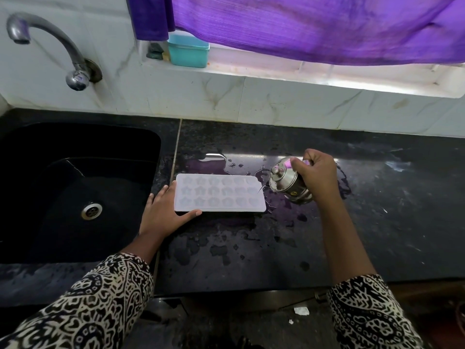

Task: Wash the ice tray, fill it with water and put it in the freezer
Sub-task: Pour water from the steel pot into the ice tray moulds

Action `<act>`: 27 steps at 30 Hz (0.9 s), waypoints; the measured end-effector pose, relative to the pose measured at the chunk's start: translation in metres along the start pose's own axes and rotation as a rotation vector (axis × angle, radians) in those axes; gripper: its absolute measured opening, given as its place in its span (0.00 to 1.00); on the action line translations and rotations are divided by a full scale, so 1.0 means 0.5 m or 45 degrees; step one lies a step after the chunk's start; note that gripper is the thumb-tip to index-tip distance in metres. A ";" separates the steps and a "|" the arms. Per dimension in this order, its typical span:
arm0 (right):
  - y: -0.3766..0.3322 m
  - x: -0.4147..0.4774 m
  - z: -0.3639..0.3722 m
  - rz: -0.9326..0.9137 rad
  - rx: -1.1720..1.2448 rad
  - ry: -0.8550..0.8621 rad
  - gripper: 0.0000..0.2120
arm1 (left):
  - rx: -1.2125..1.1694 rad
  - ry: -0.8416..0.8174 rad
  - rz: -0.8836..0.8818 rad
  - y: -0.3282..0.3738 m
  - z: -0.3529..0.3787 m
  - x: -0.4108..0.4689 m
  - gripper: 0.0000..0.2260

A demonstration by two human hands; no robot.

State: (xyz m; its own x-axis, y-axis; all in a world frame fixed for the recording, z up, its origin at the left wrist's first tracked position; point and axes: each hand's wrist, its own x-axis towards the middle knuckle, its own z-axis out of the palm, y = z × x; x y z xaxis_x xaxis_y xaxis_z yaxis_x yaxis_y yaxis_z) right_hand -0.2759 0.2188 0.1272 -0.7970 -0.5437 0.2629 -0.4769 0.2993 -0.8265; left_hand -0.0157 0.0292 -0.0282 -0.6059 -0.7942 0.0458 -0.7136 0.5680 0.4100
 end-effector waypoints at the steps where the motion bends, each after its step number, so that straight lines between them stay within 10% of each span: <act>1: 0.000 0.000 0.000 -0.004 0.003 0.002 0.19 | 0.003 -0.003 0.000 0.000 0.000 0.000 0.56; 11: 0.010 0.004 0.006 0.035 0.118 0.013 0.18 | -0.015 -0.005 -0.006 0.004 -0.003 -0.002 0.52; 27: 0.002 0.049 0.099 0.645 1.411 0.325 0.11 | -0.033 -0.043 -0.020 -0.002 0.001 0.002 0.55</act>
State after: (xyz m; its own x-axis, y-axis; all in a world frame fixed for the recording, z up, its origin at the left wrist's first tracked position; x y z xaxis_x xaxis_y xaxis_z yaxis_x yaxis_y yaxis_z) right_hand -0.2773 0.1669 0.1081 -0.9083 -0.3551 -0.2214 0.3757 -0.4591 -0.8050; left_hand -0.0158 0.0282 -0.0288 -0.6064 -0.7951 0.0085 -0.7142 0.5494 0.4338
